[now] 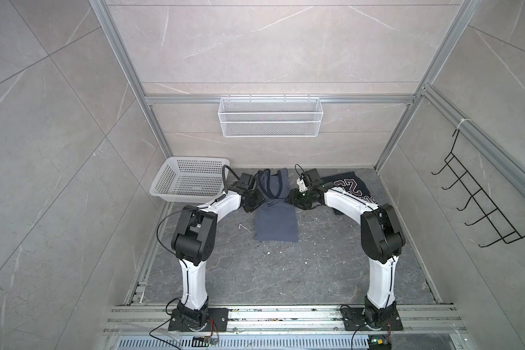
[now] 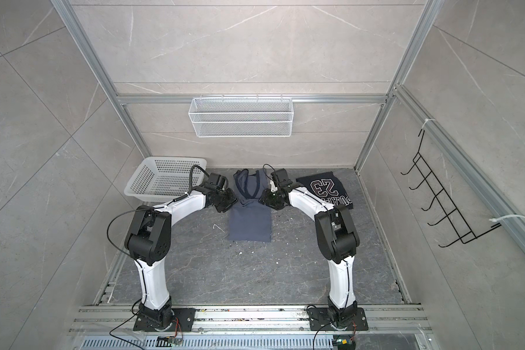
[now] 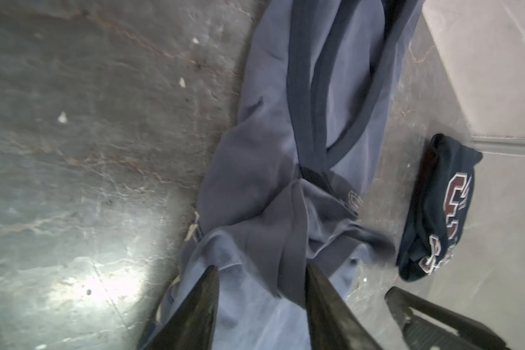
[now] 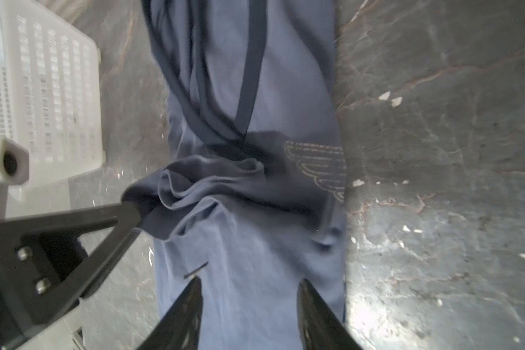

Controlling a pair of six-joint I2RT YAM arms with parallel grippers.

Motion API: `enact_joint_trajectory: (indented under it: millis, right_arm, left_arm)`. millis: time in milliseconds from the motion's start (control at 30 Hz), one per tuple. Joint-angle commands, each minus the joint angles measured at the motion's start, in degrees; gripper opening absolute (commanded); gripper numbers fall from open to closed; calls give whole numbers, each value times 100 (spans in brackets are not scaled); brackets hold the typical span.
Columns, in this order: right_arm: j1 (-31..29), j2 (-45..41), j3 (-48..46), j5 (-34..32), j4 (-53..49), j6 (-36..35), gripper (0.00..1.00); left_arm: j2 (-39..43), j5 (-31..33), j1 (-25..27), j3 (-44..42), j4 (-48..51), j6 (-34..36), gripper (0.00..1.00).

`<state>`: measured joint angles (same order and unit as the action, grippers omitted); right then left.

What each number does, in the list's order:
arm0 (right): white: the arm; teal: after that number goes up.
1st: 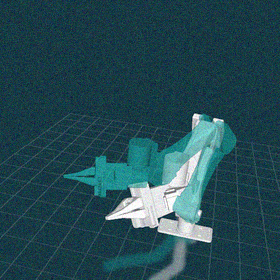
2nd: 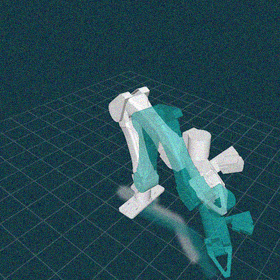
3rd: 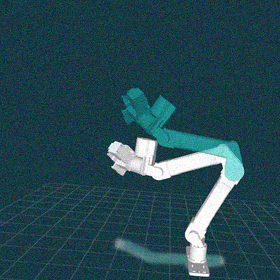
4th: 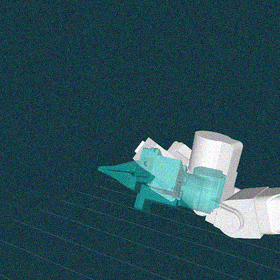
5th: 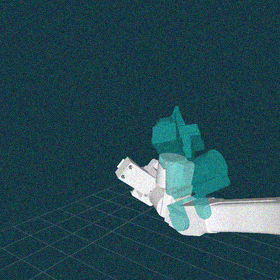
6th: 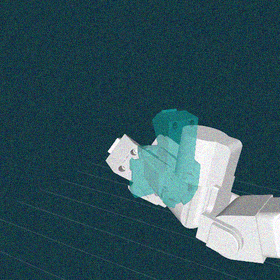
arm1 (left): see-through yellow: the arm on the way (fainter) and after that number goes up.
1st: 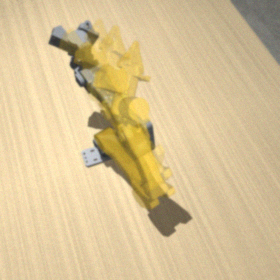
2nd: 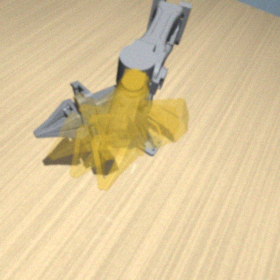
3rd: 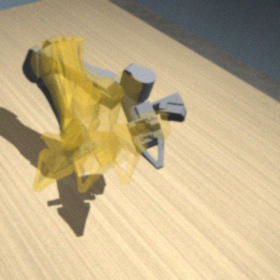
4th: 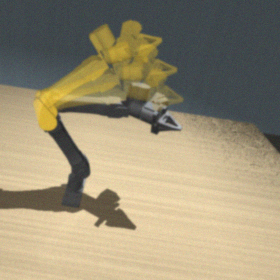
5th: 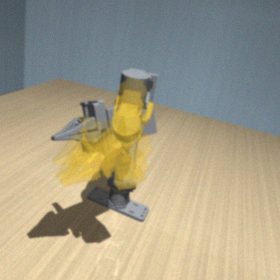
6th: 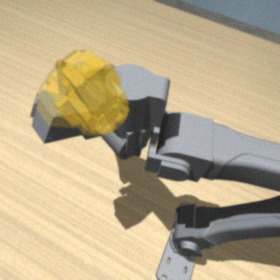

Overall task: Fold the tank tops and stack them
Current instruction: 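Fold the near end with both grippers over toward the far end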

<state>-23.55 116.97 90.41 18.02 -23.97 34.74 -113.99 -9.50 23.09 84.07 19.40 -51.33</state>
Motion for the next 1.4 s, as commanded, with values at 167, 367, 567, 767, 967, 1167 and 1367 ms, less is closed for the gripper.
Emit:
enact_joint_trajectory:
  millis: [167,367,567,767,967,1167,1367]
  right_arm:
    - [141,-531,213,-168,-585,-485,62]
    - [146,-1872,-1614,-49,-333,-380,63]
    - [136,-3305,-3530,284,309,198,62]
    - [80,-3990,-4769,564,1073,844,62]
    - [-136,-3839,-5393,702,2000,1290,61]
    - [-332,-3166,-5507,725,2776,1508,60]
    - [-412,-2575,-5315,611,3062,1525,59]
  left_arm:
    - [681,744,-109,378,573,436,73]
    - [1892,569,65,-915,517,734,77]
    - [3006,120,470,-2586,173,785,78]
    - [3758,-276,601,-4019,-642,299,78]
    - [3700,-599,660,-4722,-1605,-90,77]
    - [3332,-668,719,-4821,-2072,-149,77]
    - [2913,-538,716,-4722,-2287,-115,73]
